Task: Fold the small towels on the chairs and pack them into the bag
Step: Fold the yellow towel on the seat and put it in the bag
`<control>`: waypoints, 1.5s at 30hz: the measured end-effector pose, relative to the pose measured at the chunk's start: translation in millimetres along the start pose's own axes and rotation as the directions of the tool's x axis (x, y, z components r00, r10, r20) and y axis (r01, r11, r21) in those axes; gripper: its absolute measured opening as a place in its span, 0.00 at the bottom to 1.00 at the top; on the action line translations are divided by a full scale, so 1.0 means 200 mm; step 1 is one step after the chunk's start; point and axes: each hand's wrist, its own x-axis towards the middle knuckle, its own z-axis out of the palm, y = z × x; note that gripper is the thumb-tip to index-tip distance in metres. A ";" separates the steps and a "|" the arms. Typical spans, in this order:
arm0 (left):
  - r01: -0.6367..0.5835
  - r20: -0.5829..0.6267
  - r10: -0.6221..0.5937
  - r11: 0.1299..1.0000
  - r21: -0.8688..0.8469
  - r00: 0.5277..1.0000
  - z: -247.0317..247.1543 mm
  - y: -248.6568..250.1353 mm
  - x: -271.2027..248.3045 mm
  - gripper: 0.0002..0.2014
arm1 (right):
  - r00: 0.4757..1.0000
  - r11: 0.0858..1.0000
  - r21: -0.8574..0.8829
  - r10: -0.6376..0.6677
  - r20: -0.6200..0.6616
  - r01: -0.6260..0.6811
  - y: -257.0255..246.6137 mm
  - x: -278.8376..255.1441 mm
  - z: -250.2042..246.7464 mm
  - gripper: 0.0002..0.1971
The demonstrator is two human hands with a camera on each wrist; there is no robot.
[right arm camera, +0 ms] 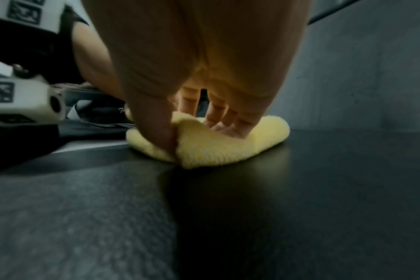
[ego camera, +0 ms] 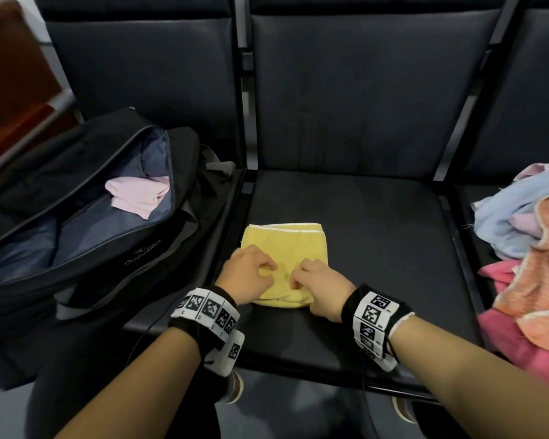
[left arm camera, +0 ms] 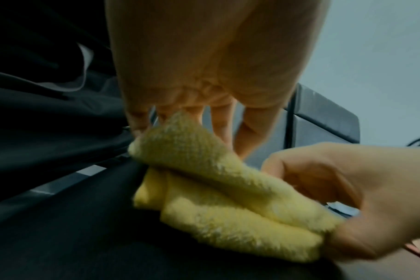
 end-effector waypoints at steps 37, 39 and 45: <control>0.217 -0.163 -0.305 0.886 -0.409 0.938 0.03 -0.11 0.27 0.13 | 0.773 0.578 0.722 0.627 -0.094 -0.381 0.36 0.18 -0.07 0.21; 0.246 -0.144 -0.323 0.888 -0.389 0.935 0.03 -0.11 0.28 0.09 | 0.779 0.574 0.710 0.625 -0.058 -0.408 0.37 0.19 -0.08 0.31; 0.303 -0.094 -0.361 0.877 -0.373 0.928 0.05 -0.11 0.24 0.10 | 0.783 0.518 0.758 0.621 -0.016 -0.396 0.34 0.19 -0.08 0.14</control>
